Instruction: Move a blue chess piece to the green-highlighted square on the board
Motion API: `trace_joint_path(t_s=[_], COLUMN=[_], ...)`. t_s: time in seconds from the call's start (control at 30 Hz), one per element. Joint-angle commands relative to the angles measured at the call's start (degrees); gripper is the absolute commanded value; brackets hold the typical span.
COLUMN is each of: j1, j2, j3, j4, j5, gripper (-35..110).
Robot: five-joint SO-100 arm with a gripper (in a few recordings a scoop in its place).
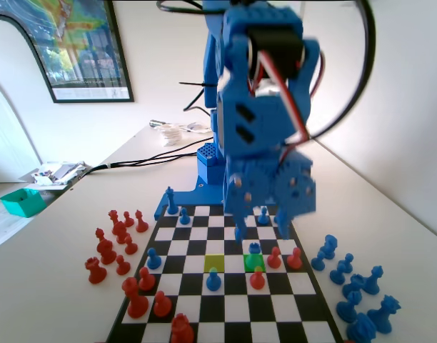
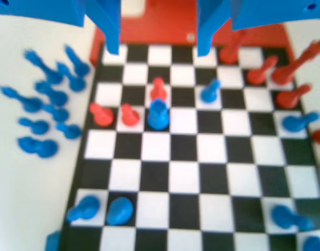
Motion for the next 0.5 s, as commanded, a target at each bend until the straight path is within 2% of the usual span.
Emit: trace_joint_path(t_s=[0.0, 0.27, 0.47], j1=[-0.79, -0.35, 0.44], j2=[10.72, 29.44, 45.35], j3=[-2.29, 1.49, 4.66], j4=[4.92, 14.41, 20.83], j5=[-2.02, -8.26, -11.69], gripper=[12, 2, 1])
